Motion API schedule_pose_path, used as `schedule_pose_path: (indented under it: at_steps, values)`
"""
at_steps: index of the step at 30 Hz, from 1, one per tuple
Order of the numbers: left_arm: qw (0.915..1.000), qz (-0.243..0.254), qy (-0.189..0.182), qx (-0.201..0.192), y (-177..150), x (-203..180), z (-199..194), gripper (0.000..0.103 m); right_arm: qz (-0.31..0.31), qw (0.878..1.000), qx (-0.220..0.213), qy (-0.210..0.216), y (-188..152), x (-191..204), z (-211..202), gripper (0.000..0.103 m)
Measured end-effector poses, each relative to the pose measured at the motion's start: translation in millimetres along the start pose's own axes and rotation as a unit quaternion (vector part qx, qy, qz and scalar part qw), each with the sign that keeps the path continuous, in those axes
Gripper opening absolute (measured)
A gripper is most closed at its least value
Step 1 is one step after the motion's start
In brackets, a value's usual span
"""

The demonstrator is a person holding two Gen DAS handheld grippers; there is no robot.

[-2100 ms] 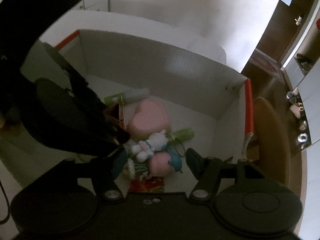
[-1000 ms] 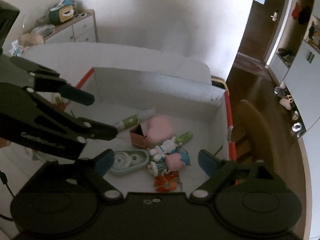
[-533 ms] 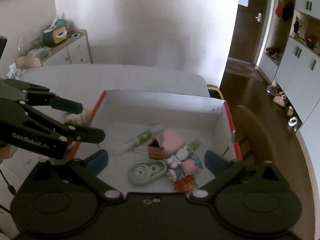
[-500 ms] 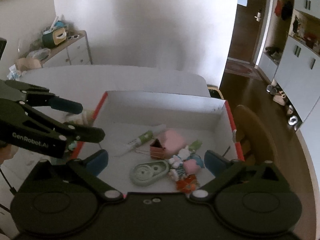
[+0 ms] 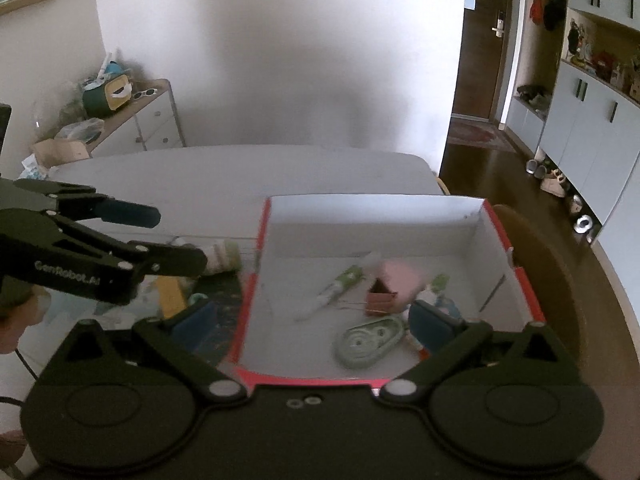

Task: Organize rigid objects
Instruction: 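Withdraw both grippers from the red box back toward the mat, then move left gripper to clear pill bottle while right gripper approaches small yellow box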

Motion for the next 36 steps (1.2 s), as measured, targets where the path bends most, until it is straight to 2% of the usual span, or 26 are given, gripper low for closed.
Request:
schedule_pose_path:
  at_steps: [11, 15, 19, 27, 36]
  values:
    - [0.9999, -0.003, -0.008, -0.005, -27, 48, -26, 0.086, 0.011, 1.0, 0.006, 0.0, -16, 50, 7, 0.102]
    - [1.0, -0.004, -0.003, -0.006, -37, 67, -30, 0.1, 0.009, 1.0, 0.012, 0.0, -23, 66, 14, 0.102]
    - [0.9998, -0.004, 0.007, -0.016, -47, 85, -33, 0.101, 0.007, 1.0, 0.02, 0.008, -30, 86, 23, 0.102]
    - [0.9991, -0.033, 0.022, -0.016, -69, 124, -24, 0.101, -0.016, 0.999, 0.038, 0.026, -46, 122, 49, 0.102]
    - [0.9987, -0.041, 0.028, 0.007, -97, 154, 12, 0.101, -0.061, 0.996, 0.048, 0.035, -55, 148, 83, 0.099]
Point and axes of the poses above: each gripper's, at about its wrist camera, not at the fingertips, and z roughly the way its jaws point, x to its left, y to its top, the point moved 3 cm from there along z, roughly the way its jaws point, and after that the axes turned 11 degrees about z, right-handed, at the moved point
